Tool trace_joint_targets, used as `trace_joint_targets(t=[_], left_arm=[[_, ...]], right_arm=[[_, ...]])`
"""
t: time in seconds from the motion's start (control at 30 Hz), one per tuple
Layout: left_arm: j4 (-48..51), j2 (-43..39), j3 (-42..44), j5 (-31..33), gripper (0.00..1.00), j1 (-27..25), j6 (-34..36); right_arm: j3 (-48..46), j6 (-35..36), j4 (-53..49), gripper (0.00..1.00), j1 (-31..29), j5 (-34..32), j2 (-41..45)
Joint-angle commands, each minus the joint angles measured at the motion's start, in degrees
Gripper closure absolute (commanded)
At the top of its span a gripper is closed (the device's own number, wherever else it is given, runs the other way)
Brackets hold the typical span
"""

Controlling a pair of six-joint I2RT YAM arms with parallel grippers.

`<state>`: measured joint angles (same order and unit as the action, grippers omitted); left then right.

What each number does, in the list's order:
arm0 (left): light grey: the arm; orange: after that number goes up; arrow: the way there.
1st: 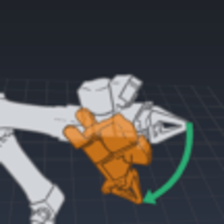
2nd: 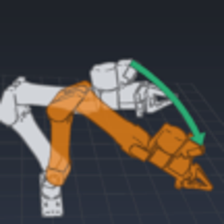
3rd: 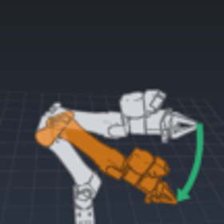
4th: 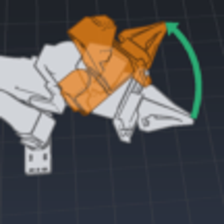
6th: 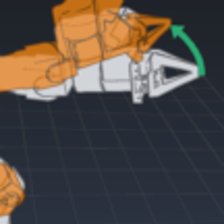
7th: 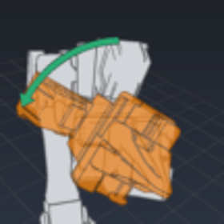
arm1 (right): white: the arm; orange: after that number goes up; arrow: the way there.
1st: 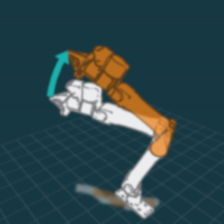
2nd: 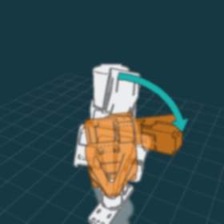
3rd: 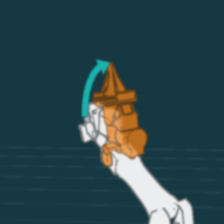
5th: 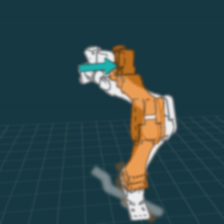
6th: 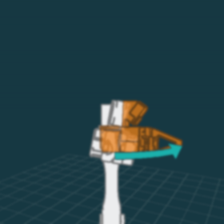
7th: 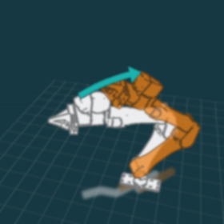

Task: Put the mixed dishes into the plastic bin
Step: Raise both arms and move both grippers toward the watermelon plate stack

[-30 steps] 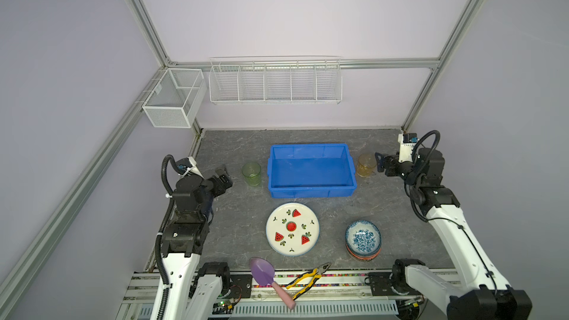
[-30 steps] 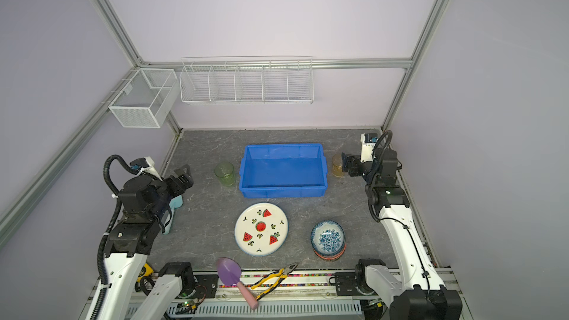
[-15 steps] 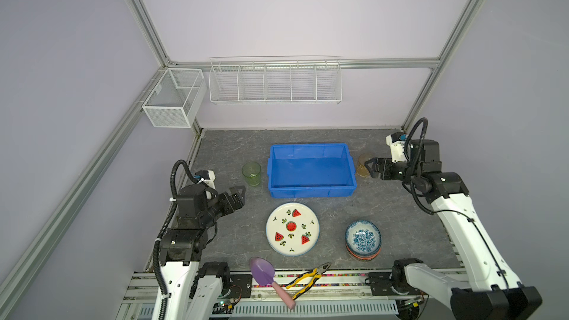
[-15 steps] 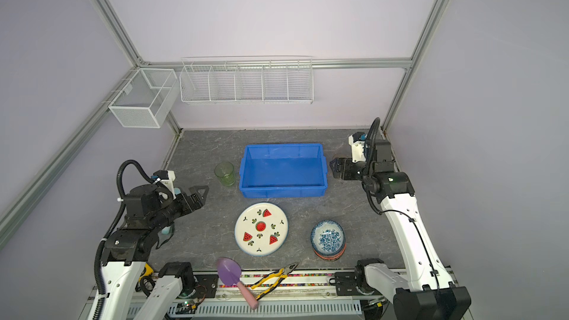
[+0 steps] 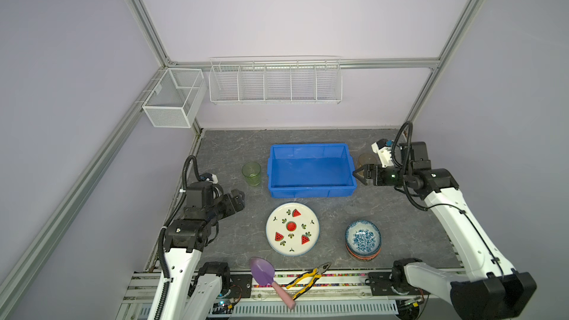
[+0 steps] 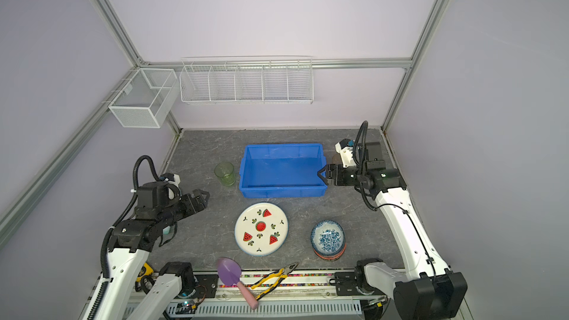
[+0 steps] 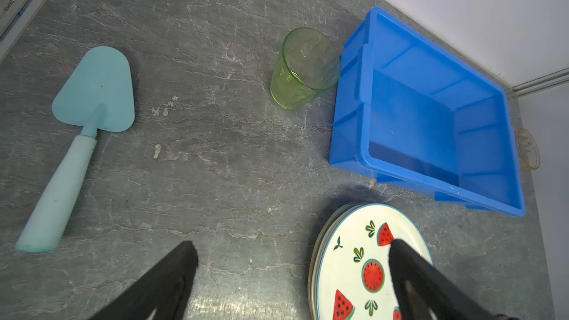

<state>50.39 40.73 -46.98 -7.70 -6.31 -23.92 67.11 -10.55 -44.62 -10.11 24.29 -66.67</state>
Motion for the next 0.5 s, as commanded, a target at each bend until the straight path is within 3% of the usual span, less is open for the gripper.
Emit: trace_joint_targets(t=[0.0,0.2,0.47], left_arm=[[2.6,1.8,-1.0,1.4,0.03,-1.0,-0.6],[3.1,4.0,-1.1,2.6,0.02,-4.9,-1.1],[2.3,5.0,-0.9,-2.1,0.01,-5.8,-1.4]], right_arm=[[0.2,-1.2,-1.8,0.12,-2.8,-2.6,-0.3],[-3.2,-2.2,-0.7,0.12,-7.3,-8.2,2.4],[-7.4,-5.0,1.9,0.12,-10.7,-3.0,0.5]])
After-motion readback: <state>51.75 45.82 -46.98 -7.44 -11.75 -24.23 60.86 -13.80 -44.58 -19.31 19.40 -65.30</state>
